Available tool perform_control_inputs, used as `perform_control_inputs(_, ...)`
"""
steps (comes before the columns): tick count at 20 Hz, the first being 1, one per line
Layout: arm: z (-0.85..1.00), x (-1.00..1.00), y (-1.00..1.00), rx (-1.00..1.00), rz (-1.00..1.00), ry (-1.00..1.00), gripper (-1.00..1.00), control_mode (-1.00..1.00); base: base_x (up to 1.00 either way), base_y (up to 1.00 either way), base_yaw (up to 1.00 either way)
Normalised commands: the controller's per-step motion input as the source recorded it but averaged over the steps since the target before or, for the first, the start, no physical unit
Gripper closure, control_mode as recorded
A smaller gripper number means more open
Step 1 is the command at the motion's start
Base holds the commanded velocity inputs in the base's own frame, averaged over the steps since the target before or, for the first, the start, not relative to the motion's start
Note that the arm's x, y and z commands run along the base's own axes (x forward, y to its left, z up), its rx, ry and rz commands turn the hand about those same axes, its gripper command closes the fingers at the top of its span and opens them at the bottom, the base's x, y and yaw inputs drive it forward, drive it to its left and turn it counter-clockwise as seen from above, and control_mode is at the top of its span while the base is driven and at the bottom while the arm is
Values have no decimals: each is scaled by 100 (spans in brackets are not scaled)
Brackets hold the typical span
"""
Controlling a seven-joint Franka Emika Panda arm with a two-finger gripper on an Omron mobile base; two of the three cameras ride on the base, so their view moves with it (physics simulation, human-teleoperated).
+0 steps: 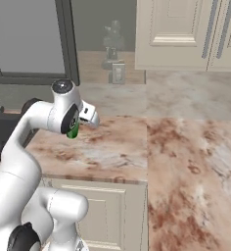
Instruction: Place the pitcher and cup on the dining counter for serving.
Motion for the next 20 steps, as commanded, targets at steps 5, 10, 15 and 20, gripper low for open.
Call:
perform_control_inputs(5,0,0,0,0,0,0,100,100,-32,4,17)
perform_control_inputs(10,0,0,0,0,0,0,100,100,-58,40,77)
perform_control_inputs(15,0,0,0,0,0,0,100,100,-24,33,99)
perform_control_inputs(20,0,0,0,0,0,0,100,100,-17,19,100)
